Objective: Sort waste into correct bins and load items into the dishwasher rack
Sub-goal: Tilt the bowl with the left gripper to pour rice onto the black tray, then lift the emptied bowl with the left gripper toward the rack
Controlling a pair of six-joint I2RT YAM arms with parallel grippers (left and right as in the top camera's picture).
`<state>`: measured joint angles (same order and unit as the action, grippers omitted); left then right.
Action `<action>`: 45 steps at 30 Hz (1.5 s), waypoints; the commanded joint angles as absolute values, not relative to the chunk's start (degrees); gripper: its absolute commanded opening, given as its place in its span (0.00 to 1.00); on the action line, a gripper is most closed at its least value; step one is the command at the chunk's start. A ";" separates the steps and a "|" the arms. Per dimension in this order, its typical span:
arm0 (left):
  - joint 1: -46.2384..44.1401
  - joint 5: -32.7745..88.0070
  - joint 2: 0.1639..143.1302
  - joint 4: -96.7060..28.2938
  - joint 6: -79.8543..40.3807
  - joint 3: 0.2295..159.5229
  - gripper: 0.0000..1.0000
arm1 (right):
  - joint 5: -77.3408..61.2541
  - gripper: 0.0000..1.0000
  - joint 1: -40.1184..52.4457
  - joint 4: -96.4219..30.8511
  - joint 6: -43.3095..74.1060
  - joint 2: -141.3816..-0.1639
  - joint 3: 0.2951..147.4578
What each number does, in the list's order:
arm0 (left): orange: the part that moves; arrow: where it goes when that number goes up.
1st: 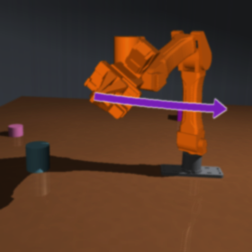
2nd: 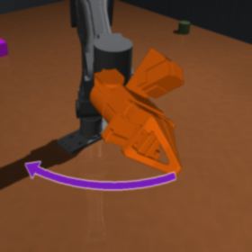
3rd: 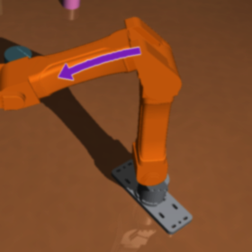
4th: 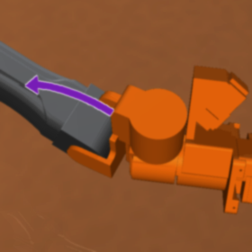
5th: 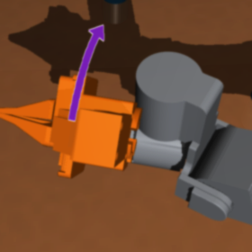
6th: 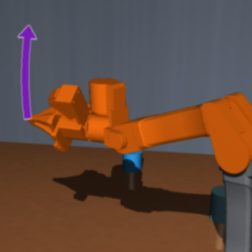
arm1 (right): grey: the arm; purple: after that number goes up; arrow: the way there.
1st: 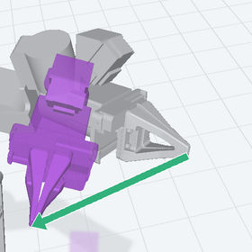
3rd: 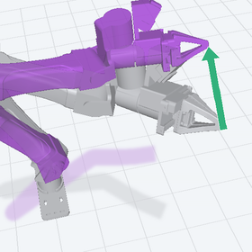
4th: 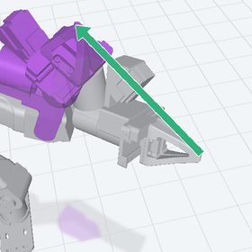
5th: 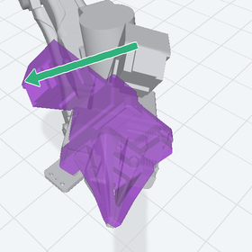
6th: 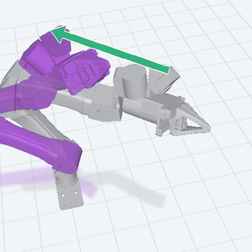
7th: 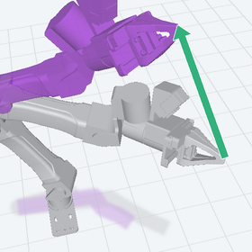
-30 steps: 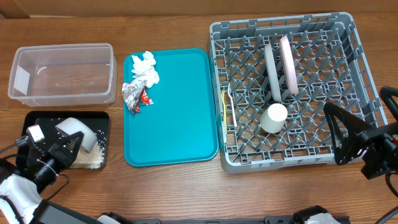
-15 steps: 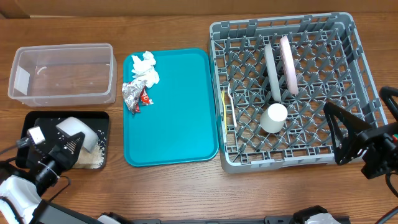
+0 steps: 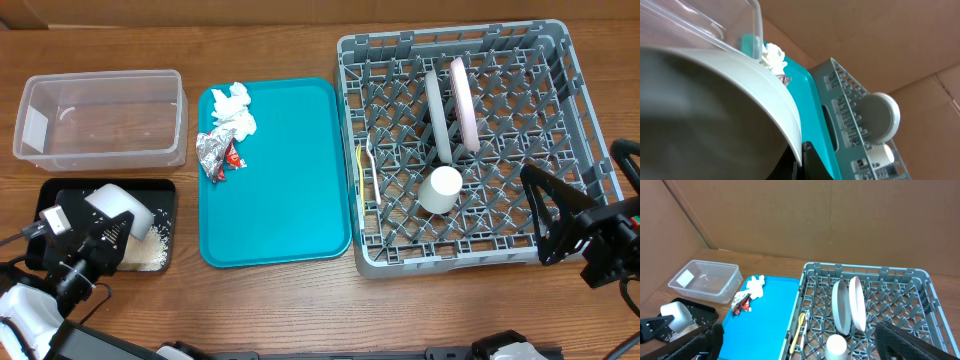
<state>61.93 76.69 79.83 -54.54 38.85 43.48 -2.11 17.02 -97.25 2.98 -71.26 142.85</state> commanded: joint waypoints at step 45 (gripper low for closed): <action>2.63 66.02 74.72 -2.79 -26.85 75.59 0.04 | -1.54 1.00 17.12 -97.03 3.25 -71.31 142.82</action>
<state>6.09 72.47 71.16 -7.99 -10.07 75.16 -2.09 17.02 -97.30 2.98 -71.31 142.82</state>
